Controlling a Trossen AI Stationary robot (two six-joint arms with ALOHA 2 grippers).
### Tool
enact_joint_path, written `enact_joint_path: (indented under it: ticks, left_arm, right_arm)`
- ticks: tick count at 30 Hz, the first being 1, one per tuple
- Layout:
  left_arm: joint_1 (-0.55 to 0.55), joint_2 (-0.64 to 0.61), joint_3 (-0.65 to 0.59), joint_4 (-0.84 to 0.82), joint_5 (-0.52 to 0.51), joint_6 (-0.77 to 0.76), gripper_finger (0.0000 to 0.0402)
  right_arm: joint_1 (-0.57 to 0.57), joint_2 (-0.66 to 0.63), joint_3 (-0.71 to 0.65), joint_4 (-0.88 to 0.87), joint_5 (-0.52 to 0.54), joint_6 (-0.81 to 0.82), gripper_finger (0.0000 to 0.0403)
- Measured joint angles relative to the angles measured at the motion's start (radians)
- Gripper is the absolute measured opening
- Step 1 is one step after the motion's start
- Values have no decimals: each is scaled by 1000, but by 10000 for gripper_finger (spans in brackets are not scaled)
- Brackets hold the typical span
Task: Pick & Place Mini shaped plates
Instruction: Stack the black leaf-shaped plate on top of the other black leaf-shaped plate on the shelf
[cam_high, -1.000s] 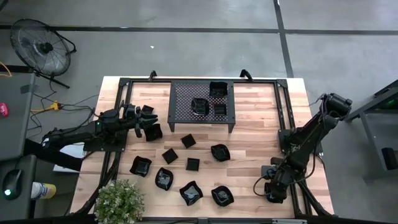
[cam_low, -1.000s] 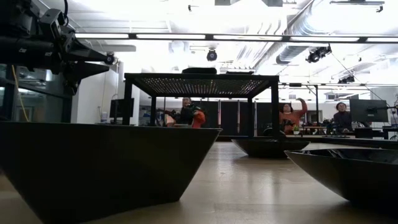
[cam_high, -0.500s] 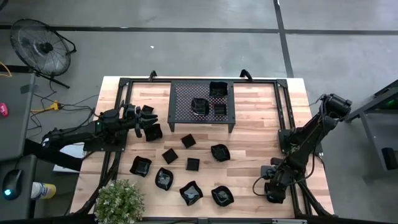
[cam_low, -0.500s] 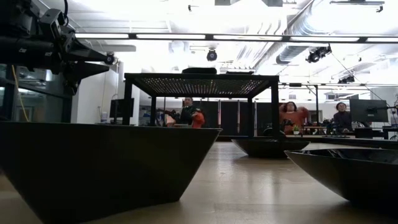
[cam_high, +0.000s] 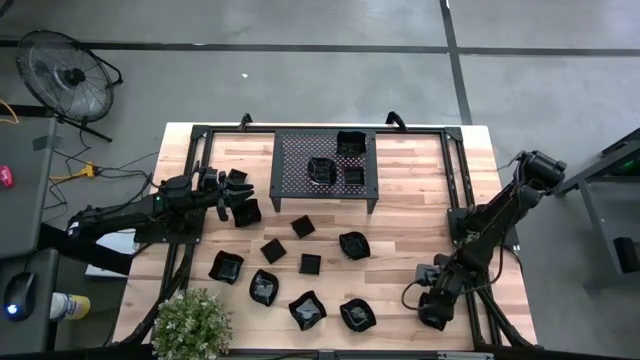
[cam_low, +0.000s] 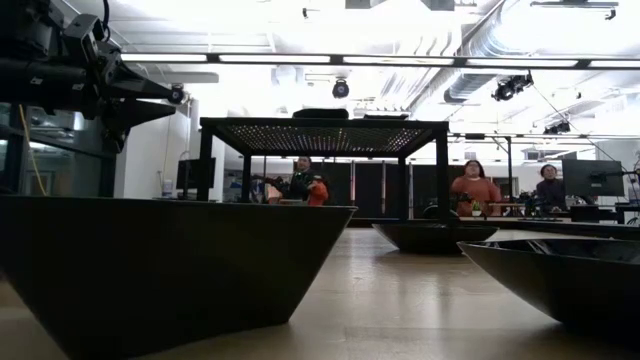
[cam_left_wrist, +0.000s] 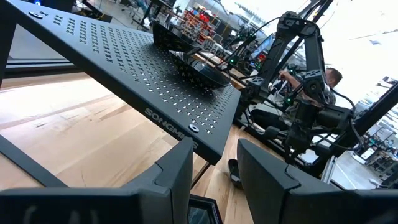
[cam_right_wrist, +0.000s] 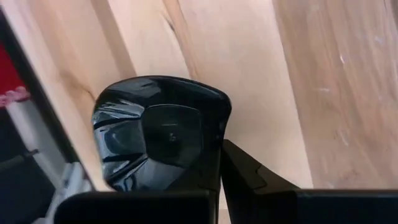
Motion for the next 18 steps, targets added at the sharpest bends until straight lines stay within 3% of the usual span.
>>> enact_joint_path:
  ticks: [18]
  left_arm:
    - [0,0,0,0,0,0,124]
  right_arm:
    - [-54,-64,0,-9,30,54,0]
